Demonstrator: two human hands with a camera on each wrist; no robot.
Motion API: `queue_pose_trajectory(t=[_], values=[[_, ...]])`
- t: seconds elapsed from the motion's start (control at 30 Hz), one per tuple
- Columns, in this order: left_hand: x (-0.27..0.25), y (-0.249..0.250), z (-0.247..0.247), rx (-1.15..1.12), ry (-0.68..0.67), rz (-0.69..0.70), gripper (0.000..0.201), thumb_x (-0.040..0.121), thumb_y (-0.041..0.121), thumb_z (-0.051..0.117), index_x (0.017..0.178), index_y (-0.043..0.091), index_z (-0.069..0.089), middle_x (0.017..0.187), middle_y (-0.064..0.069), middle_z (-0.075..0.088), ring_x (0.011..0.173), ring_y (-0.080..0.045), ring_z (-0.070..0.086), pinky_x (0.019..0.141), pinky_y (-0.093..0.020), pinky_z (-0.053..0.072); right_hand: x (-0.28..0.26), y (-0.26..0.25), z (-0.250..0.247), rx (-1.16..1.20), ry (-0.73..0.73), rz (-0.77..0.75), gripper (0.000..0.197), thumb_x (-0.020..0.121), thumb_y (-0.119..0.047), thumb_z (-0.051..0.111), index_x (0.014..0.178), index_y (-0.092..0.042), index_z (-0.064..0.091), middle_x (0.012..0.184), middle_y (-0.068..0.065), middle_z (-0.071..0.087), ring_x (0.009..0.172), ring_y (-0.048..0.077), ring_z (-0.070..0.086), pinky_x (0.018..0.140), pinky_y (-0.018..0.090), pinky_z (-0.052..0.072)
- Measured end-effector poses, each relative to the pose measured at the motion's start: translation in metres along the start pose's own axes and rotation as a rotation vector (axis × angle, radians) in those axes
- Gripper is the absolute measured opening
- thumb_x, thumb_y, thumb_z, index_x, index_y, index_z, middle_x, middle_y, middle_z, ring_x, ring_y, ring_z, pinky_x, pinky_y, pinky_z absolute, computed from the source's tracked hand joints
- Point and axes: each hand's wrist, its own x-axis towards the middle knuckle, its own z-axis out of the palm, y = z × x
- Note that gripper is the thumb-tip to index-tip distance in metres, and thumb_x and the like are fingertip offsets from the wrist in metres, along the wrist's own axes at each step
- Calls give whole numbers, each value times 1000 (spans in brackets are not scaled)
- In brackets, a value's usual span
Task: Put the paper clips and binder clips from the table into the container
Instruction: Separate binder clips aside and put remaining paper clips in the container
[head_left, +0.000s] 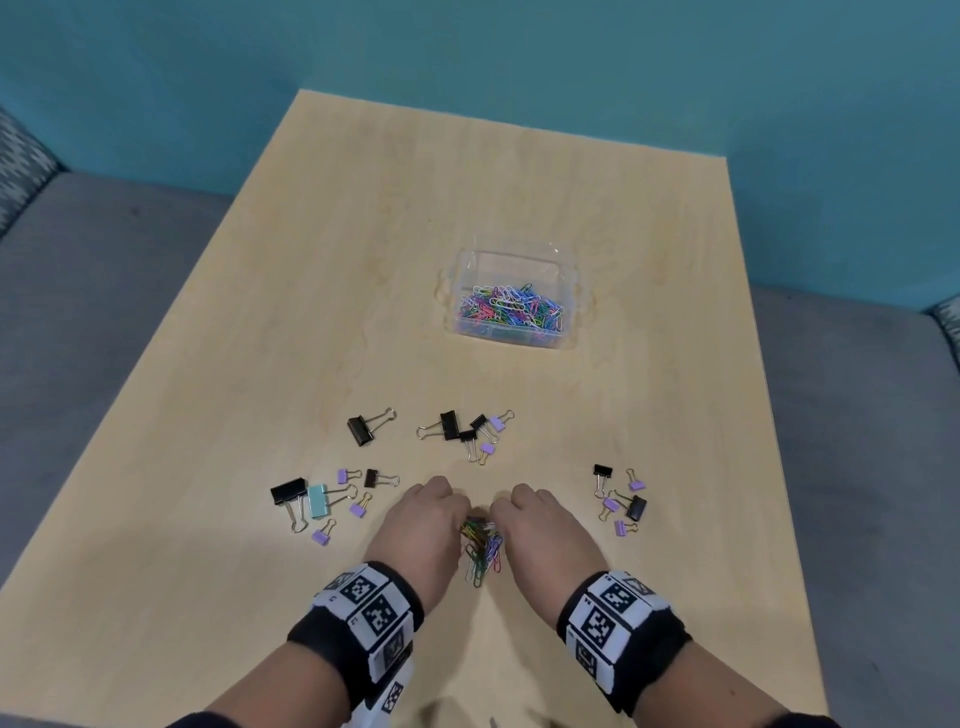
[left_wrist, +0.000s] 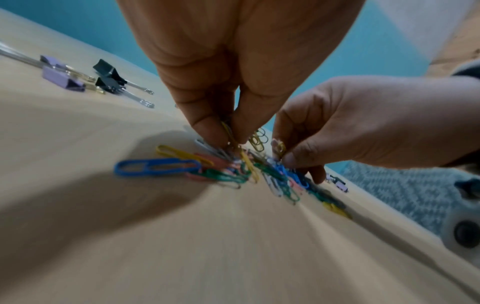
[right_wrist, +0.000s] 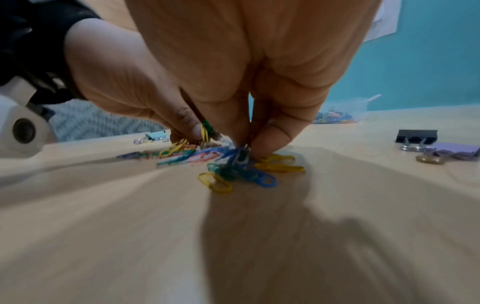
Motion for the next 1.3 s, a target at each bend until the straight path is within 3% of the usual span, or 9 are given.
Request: queue_pose_trajectory(t=[0.1, 0.2, 0.37, 0.5, 0.77, 0.9, 1.0, 1.1, 1.3], values=[[3, -1, -6, -92, -32, -67, 24, 85, 4, 50, 96, 18, 67, 91, 0, 54, 80, -20, 54, 64, -27, 37, 4, 6, -6, 85, -19, 33, 24, 76, 6, 51, 81, -17, 45, 84, 3, 43, 72, 22, 40, 53, 23, 24], [6, -6, -17, -224, -63, -117, 20, 85, 11, 56, 94, 22, 70, 90, 5, 57, 84, -15, 56, 70, -23, 40, 8, 14, -14, 193, -72, 83, 12, 86, -4, 46, 85, -13, 53, 87, 2, 50, 76, 24, 50, 62, 31, 40], [20, -9, -46, -534, -100, -219, 24, 74, 4, 66, 67, 27, 69, 68, 7, 65, 62, -9, 62, 61, -21, 48, 20, 32, -43, 478, -55, 169, 12, 86, -11, 54, 80, -19, 60, 77, -3, 59, 70, 22, 58, 63, 33, 48], [56, -2, -83, -772, -93, -265, 21, 77, -6, 63, 72, 12, 71, 54, -3, 64, 50, -20, 63, 51, -24, 47, 53, 52, -80, 539, 73, 164, 12, 83, -11, 59, 78, -21, 62, 65, -8, 57, 59, 16, 56, 58, 30, 48], [180, 26, -138, -650, 160, -149, 21, 75, -3, 64, 70, 17, 66, 57, 1, 61, 46, -9, 59, 56, -23, 50, 153, 92, -156, 375, 261, 255, 11, 83, -8, 55, 81, -16, 62, 77, 0, 63, 65, 20, 59, 58, 26, 45], [209, 31, -134, -569, 179, -126, 20, 74, 5, 65, 89, 18, 70, 79, 1, 68, 67, -16, 63, 71, -31, 53, 176, 90, -172, 387, 253, 290, 19, 82, -11, 58, 97, -19, 66, 90, 1, 68, 79, 23, 66, 66, 27, 49], [196, 20, -127, -577, 222, -171, 37, 79, 12, 67, 115, 19, 64, 111, 0, 66, 98, -16, 63, 93, -33, 49, 160, 93, -171, 477, 309, 305, 42, 86, -14, 57, 127, -17, 57, 118, 4, 64, 101, 23, 62, 85, 28, 46], [147, 6, -115, -476, 296, -140, 34, 85, 12, 60, 119, 17, 62, 116, -1, 65, 103, -14, 61, 94, -30, 45, 114, 86, -145, 366, 379, 230, 38, 88, -12, 53, 125, -11, 58, 120, 11, 62, 108, 28, 58, 91, 32, 44], [16, 3, -43, -17, 140, 284, 33, 86, 22, 43, 111, 17, 64, 109, -1, 66, 101, -18, 60, 86, -27, 51, 5, 38, -47, 100, 48, -63, 33, 87, -10, 49, 119, -15, 53, 118, 3, 54, 110, 23, 50, 89, 37, 47]])
